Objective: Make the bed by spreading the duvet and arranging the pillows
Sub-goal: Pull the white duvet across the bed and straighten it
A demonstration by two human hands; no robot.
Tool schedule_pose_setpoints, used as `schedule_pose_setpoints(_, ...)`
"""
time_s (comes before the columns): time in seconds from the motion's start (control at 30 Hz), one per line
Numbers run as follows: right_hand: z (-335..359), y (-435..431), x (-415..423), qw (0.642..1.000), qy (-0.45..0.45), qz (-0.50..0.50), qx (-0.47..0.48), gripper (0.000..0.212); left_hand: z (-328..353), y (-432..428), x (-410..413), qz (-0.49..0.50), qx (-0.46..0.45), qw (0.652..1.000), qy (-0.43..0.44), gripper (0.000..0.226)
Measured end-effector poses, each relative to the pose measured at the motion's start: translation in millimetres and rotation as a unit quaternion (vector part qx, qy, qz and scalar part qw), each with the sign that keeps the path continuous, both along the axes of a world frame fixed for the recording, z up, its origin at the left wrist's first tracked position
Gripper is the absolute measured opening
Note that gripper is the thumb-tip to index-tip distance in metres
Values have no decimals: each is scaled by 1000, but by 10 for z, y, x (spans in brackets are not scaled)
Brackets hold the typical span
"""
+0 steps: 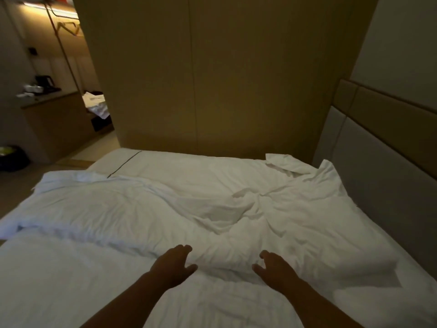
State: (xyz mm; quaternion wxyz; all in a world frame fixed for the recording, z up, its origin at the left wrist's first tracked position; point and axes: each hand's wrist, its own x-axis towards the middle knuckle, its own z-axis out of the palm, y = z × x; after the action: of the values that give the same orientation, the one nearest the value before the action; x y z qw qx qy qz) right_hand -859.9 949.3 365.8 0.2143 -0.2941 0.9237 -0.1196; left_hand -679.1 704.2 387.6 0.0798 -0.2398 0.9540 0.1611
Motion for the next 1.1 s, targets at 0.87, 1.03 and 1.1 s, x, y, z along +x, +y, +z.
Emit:
schedule_pose_setpoints(0.87, -418, -2633, -964, 995, 72, -73, -10, 82, -512, -2955, -1233, -96, 18, 995, 4, 80)
schedule_pose_setpoints(1.03, -965, -3128, -2027, 992, 121, -14, -17, 94, -1063, -3244, -2242, -91, 11, 996, 17, 87)
schedule_pose_setpoints(1.1, -1255, -3276, -2445, 989, 148, 20, -9, 94, -1370, -3315, -2680, -97, -1, 995, 17, 85)
